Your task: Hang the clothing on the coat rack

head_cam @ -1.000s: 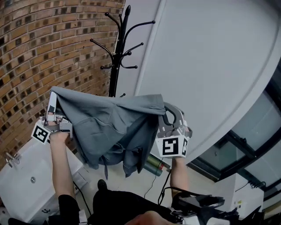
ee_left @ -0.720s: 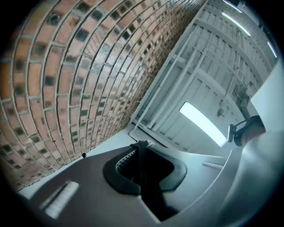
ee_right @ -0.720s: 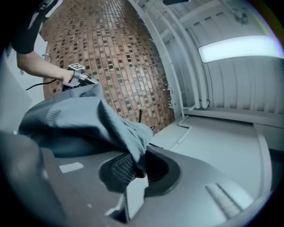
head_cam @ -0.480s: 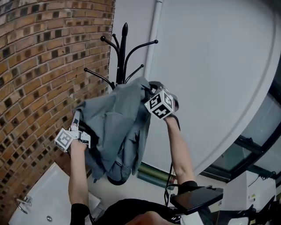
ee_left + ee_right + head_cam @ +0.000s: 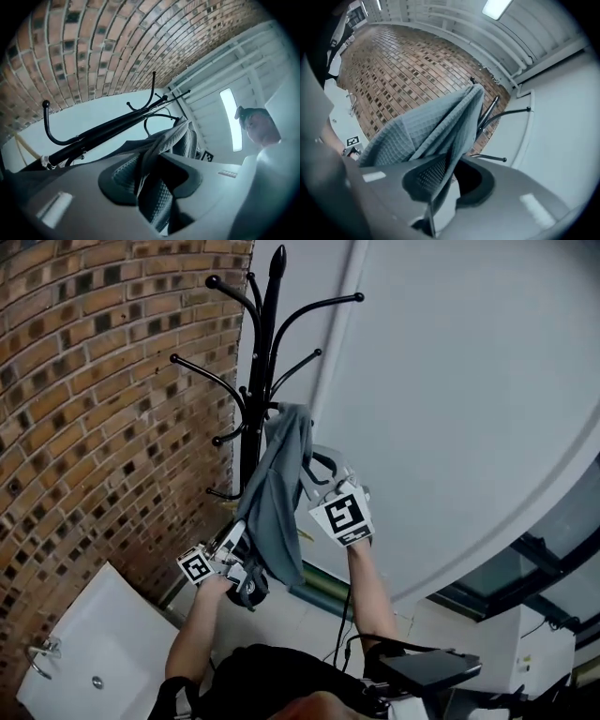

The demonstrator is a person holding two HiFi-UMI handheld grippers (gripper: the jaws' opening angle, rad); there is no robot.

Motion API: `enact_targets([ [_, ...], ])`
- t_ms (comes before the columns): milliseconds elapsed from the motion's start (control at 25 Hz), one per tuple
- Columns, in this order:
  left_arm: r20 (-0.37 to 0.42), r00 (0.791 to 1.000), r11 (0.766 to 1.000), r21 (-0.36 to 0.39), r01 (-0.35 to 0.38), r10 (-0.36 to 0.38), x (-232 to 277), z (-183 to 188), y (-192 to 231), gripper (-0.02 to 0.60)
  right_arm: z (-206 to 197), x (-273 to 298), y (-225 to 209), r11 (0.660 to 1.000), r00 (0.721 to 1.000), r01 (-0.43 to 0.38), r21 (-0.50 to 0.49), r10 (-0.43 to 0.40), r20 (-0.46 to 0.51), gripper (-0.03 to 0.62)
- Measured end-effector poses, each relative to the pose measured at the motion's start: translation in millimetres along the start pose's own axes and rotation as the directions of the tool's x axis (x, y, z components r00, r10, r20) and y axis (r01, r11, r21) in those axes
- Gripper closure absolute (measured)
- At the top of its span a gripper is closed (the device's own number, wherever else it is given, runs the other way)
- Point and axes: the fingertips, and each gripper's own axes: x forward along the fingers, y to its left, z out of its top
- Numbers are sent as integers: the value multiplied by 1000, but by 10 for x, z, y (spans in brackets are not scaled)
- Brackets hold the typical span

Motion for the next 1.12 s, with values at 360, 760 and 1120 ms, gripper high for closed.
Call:
enact_targets([
  [360,478,878,1000,26,10,-22,-1149,663,-45,331,-592,-685,-283,958,997,72,277,-76,3,364],
  [760,-107,991,814,581,-6,84,-1139,-575,-1388,402,-2141,-2305,233,550,986,27,835,-150,67,365],
  [1120,-692,721,654,529,541,-37,-974,-1991,-1638,552,-2411,-4318,1447,211,877,392,896,-379,-294,428],
])
